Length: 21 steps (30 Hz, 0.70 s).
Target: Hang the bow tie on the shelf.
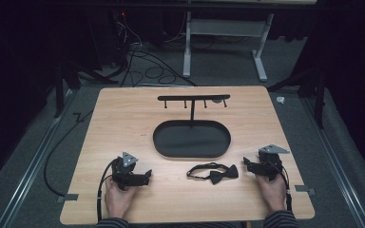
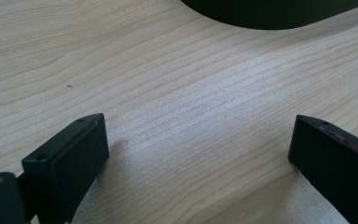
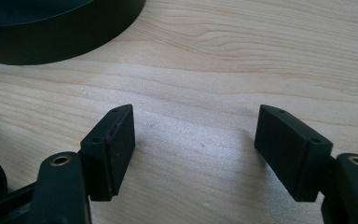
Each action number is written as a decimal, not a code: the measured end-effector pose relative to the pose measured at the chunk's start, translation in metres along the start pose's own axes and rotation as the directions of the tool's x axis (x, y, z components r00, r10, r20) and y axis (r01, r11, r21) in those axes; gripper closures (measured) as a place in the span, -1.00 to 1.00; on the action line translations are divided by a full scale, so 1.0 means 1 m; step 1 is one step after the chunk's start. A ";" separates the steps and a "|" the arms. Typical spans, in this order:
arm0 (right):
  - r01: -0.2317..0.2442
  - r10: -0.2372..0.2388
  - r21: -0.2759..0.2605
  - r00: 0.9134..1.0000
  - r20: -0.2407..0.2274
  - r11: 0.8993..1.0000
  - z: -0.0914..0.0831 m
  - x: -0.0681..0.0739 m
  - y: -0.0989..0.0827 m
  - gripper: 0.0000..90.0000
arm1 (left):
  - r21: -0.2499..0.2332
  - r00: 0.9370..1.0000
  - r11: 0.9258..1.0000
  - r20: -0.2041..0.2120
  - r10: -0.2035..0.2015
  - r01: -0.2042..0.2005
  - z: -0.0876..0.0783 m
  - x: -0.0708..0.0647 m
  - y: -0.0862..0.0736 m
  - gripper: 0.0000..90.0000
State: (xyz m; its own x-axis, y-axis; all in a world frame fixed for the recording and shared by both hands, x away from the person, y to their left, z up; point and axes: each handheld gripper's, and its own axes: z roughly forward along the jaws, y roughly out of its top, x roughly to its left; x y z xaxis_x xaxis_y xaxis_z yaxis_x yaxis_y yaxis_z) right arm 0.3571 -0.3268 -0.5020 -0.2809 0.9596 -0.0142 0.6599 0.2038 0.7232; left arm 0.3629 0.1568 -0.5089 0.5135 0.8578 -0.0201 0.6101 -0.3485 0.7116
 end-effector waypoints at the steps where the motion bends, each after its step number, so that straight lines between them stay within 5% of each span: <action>1: 0.000 0.000 0.000 1.000 0.000 1.000 0.000 0.000 0.000 -0.34 | 0.000 1.000 1.000 0.000 0.000 0.000 0.000 0.000 0.000 -0.89; 21: 0.004 -0.004 -0.011 1.000 -0.005 1.000 -0.001 0.001 0.000 -0.05 | 0.001 1.000 1.000 -0.001 0.000 0.000 0.000 0.000 0.000 -0.88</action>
State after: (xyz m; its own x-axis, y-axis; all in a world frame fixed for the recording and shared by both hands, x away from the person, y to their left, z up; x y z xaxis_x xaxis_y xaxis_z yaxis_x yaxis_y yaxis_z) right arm 0.3555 -0.3258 -0.5015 -0.2870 0.9578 -0.0132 0.6511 0.2051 0.7307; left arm 0.3629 0.1569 -0.5088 0.5131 0.8581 -0.0196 0.6105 -0.3488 0.7111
